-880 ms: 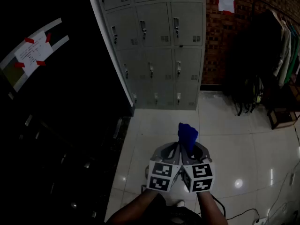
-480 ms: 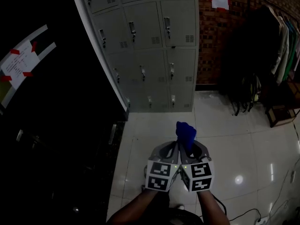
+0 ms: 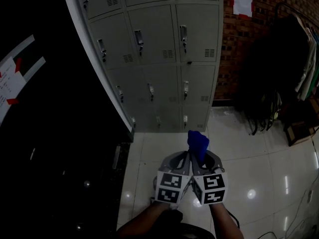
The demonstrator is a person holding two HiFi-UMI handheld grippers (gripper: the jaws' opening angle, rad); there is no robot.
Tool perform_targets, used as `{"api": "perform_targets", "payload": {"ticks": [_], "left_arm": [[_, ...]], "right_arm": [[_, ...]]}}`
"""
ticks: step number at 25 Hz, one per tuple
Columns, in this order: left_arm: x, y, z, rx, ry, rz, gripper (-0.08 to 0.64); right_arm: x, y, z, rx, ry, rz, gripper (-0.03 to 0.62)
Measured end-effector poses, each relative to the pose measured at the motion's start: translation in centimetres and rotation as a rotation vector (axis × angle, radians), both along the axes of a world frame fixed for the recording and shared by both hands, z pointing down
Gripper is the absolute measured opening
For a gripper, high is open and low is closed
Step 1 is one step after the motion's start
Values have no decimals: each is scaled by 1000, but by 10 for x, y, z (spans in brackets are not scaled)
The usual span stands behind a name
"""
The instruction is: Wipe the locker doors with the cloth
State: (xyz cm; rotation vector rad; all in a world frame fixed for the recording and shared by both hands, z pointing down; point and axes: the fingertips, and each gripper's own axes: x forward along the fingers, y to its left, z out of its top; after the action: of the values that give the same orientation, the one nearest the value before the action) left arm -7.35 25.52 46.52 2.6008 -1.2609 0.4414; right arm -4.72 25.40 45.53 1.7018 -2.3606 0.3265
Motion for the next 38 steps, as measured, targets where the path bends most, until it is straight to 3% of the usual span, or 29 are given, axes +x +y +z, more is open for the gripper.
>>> {"api": "perform_targets", "payload": {"ticks": [9, 18, 28, 38], "left_arm": [[-16, -100, -16, 20, 31, 26, 3], [2, -183, -25, 52, 42, 46, 3], [40, -334, -50, 107, 52, -29, 3], [74, -460, -119, 167, 108, -101, 3]], "right_arm": [[-10, -95, -7, 10, 27, 32, 75], [2, -179, -17, 50, 30, 37, 75], [42, -331, -43, 107, 11, -39, 75], [80, -460, -130, 230, 29, -158, 75]]}}
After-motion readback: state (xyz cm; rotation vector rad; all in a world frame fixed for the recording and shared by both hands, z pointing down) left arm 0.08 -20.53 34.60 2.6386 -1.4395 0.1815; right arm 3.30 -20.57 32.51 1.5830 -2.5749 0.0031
